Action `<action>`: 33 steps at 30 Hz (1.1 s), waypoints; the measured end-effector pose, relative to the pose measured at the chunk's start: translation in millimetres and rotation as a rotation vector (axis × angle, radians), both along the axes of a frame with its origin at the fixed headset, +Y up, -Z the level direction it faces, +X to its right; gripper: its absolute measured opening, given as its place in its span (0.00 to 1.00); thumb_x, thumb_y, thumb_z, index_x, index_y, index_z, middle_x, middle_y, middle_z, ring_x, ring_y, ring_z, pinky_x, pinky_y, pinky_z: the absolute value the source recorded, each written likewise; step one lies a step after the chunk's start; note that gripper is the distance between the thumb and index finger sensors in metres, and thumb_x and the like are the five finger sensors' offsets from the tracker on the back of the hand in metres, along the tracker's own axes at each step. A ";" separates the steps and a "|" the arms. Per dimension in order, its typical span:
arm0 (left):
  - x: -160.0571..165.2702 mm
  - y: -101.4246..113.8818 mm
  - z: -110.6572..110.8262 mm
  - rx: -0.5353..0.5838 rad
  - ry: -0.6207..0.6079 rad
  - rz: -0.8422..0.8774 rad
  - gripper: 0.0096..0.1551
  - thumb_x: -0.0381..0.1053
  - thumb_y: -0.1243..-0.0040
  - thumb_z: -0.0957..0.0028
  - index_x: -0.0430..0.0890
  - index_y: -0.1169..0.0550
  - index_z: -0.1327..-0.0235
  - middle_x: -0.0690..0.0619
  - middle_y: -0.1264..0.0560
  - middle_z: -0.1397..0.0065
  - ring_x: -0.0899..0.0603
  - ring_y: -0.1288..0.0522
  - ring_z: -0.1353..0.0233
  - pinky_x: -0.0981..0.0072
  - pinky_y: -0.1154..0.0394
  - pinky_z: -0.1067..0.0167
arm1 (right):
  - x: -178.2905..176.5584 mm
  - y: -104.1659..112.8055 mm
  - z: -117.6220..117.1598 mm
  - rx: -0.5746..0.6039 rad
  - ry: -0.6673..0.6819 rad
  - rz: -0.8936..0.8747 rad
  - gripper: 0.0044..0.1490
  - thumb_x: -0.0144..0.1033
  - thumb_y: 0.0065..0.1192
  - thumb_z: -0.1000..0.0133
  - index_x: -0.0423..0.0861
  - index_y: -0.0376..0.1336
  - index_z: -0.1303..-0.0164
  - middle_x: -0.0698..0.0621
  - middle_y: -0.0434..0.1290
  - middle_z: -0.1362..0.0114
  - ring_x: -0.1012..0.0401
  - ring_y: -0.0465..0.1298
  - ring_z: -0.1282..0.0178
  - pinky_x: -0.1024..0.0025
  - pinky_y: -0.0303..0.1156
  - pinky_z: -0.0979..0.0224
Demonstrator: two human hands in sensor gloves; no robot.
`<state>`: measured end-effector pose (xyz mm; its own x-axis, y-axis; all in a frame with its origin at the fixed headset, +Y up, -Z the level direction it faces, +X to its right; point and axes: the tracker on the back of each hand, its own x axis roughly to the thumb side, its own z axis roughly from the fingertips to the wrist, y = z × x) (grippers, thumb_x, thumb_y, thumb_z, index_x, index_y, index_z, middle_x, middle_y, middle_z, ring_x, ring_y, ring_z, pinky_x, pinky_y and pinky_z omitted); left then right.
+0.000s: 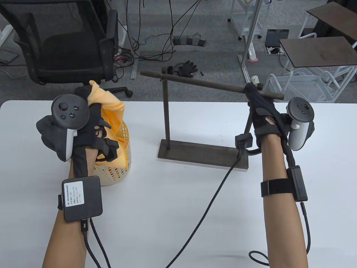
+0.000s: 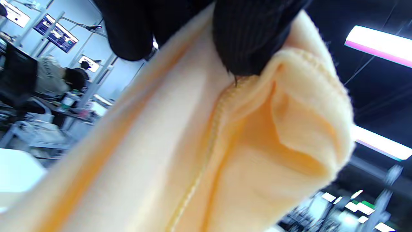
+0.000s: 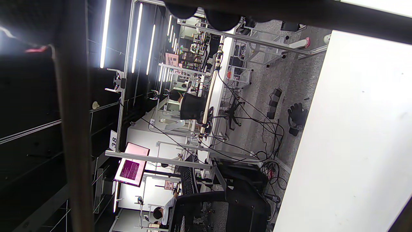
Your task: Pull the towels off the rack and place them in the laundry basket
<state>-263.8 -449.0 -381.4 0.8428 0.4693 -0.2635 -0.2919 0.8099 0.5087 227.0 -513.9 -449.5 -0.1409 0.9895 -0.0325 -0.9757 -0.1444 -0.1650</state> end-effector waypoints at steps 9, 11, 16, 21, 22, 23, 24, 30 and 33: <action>-7.1 -71.1 -46.9 -0.930 0.059 -0.316 0.34 0.53 0.31 0.49 0.61 0.26 0.25 0.53 0.30 0.16 0.41 0.30 0.17 0.44 0.36 0.18 | 0.0 0.2 0.1 0.001 -0.001 0.000 0.63 0.85 0.51 0.44 0.42 0.42 0.25 0.38 0.48 0.20 0.35 0.50 0.21 0.31 0.50 0.25; -7.2 -78.3 -50.1 -1.054 0.068 -0.315 0.40 0.58 0.31 0.50 0.60 0.30 0.20 0.50 0.34 0.13 0.40 0.34 0.15 0.42 0.40 0.16 | 0.0 0.4 0.0 -0.001 0.002 -0.001 0.63 0.85 0.51 0.44 0.42 0.42 0.25 0.38 0.47 0.20 0.35 0.50 0.21 0.31 0.50 0.25; 2.6 -60.5 -49.0 -1.005 0.066 -0.343 0.44 0.61 0.31 0.52 0.57 0.32 0.18 0.49 0.35 0.13 0.39 0.35 0.15 0.42 0.40 0.16 | -0.5 -2.0 -0.7 0.009 0.012 -0.013 0.66 0.85 0.51 0.45 0.40 0.40 0.22 0.36 0.45 0.18 0.33 0.47 0.20 0.31 0.48 0.25; 22.5 -21.5 -31.9 -0.759 0.048 -0.361 0.45 0.68 0.41 0.50 0.55 0.33 0.17 0.48 0.34 0.13 0.38 0.33 0.16 0.42 0.39 0.17 | -8.5 -2.1 13.2 0.050 0.016 0.089 0.78 0.82 0.53 0.45 0.34 0.24 0.22 0.31 0.29 0.19 0.31 0.35 0.19 0.28 0.41 0.25; 27.0 -16.7 -27.4 -0.707 0.032 -0.370 0.45 0.68 0.42 0.50 0.55 0.33 0.17 0.48 0.33 0.13 0.39 0.32 0.16 0.42 0.38 0.17 | -11.3 -2.3 18.4 0.053 0.000 0.110 0.78 0.80 0.54 0.44 0.34 0.22 0.23 0.31 0.27 0.19 0.31 0.33 0.20 0.28 0.40 0.25; 35.3 -10.9 -19.0 -0.625 -0.001 -0.385 0.46 0.68 0.42 0.50 0.55 0.34 0.17 0.48 0.34 0.13 0.39 0.32 0.17 0.43 0.38 0.17 | -16.7 -3.6 29.4 0.058 -0.035 0.158 0.78 0.78 0.55 0.44 0.33 0.21 0.24 0.30 0.26 0.20 0.30 0.32 0.20 0.28 0.39 0.25; 39.8 -8.8 -13.9 -0.578 -0.018 -0.393 0.46 0.68 0.43 0.50 0.55 0.34 0.17 0.48 0.33 0.14 0.40 0.32 0.17 0.43 0.37 0.18 | -19.6 -4.5 35.4 0.060 -0.050 0.179 0.77 0.75 0.55 0.43 0.33 0.20 0.25 0.30 0.24 0.21 0.30 0.31 0.21 0.29 0.39 0.25; 80.1 -27.1 31.3 -0.242 -0.198 -0.413 0.46 0.67 0.41 0.50 0.54 0.34 0.17 0.49 0.31 0.15 0.41 0.29 0.19 0.45 0.35 0.19 | -55.0 -23.9 82.0 0.145 -0.015 0.409 0.68 0.64 0.57 0.39 0.35 0.23 0.23 0.31 0.26 0.20 0.31 0.32 0.21 0.30 0.38 0.25; 100.4 -55.3 52.4 -0.121 -0.269 -0.430 0.45 0.67 0.41 0.50 0.54 0.34 0.17 0.50 0.31 0.15 0.42 0.29 0.18 0.46 0.34 0.19 | -78.7 -40.6 102.1 0.216 0.043 0.592 0.64 0.62 0.59 0.40 0.37 0.28 0.20 0.33 0.30 0.18 0.32 0.34 0.20 0.31 0.40 0.25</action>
